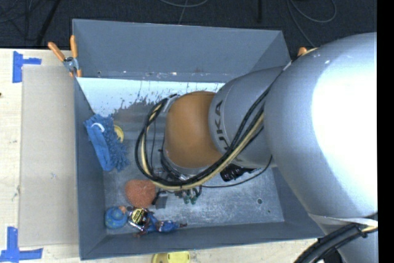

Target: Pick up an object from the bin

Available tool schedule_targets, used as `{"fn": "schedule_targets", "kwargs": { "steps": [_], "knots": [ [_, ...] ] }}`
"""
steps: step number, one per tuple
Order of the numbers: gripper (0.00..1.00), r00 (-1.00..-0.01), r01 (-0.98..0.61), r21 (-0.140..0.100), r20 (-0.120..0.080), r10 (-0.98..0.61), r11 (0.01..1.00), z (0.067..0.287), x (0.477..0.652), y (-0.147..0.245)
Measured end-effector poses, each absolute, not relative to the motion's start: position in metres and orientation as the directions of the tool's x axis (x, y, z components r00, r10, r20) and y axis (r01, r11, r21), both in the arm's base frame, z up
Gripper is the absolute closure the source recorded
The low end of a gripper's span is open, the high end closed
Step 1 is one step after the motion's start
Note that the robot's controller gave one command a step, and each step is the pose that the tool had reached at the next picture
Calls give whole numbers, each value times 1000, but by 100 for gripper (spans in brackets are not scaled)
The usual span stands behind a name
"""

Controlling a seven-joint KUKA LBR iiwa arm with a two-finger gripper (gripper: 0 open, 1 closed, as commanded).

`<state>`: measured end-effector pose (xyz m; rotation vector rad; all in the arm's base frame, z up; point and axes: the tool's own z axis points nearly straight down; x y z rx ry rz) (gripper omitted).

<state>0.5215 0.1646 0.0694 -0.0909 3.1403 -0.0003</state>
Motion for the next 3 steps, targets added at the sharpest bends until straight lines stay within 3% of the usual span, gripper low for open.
{"fn": "schedule_targets", "kwargs": {
  "steps": [1,2,3],
  "knots": [
    [100,-998,-58,0,0,-58,998,69,521,165],
    [100,-1000,1,0,-1,1,1000,184,537,190],
    [100,-1000,0,-1,-1,0,1000,184,537,191]
  ]
}}
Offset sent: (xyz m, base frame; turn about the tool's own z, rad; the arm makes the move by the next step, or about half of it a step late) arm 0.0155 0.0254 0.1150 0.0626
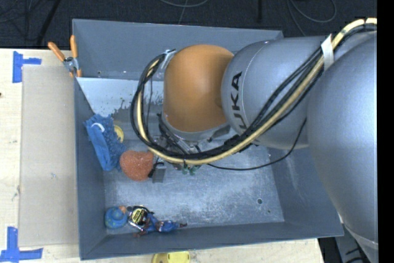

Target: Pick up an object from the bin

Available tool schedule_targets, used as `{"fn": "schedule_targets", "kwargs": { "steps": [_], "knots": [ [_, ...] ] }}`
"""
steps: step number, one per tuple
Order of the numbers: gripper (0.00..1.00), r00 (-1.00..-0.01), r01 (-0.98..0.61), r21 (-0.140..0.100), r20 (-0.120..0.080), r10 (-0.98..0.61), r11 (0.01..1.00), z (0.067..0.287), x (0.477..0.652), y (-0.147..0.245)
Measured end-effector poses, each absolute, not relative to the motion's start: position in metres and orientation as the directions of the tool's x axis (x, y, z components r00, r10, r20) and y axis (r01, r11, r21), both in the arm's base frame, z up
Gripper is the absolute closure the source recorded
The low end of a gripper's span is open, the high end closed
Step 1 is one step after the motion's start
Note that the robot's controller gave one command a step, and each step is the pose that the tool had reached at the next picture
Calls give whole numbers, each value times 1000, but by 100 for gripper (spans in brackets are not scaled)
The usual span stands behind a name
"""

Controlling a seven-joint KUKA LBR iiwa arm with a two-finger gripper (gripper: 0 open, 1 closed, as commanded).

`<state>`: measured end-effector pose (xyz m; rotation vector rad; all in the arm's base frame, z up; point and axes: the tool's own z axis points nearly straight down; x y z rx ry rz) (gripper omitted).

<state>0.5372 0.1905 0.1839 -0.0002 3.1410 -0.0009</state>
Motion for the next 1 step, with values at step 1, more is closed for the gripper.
{"fn": "schedule_targets", "kwargs": {
  "steps": [1],
  "knots": [
    [100,-1000,-3,-1,3,-3,1000,237,564,199]
  ]
}}
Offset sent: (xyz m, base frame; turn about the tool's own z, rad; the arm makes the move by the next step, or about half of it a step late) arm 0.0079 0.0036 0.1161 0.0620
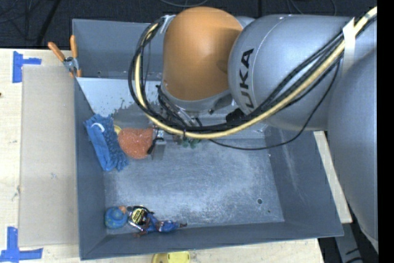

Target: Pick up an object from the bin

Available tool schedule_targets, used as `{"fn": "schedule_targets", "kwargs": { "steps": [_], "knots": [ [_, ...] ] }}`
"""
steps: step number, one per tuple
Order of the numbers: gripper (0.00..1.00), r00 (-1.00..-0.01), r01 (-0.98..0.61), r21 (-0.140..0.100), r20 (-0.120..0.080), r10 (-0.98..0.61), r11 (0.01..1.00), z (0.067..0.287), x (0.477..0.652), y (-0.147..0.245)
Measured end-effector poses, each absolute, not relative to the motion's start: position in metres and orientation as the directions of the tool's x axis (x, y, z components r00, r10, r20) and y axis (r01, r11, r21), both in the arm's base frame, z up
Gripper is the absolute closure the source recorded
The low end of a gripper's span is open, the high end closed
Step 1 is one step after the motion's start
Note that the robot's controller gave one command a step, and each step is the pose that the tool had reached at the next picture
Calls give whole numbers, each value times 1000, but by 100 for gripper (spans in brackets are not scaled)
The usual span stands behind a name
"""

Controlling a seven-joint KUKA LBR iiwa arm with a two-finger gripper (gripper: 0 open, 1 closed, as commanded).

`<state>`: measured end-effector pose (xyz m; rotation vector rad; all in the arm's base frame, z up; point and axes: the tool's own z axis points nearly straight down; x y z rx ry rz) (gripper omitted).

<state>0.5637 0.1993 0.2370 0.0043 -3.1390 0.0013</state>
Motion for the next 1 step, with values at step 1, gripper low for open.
{"fn": "schedule_targets", "kwargs": {
  "steps": [1],
  "knots": [
    [100,-1000,-3,1,-1,-3,1000,253,571,201]
  ]
}}
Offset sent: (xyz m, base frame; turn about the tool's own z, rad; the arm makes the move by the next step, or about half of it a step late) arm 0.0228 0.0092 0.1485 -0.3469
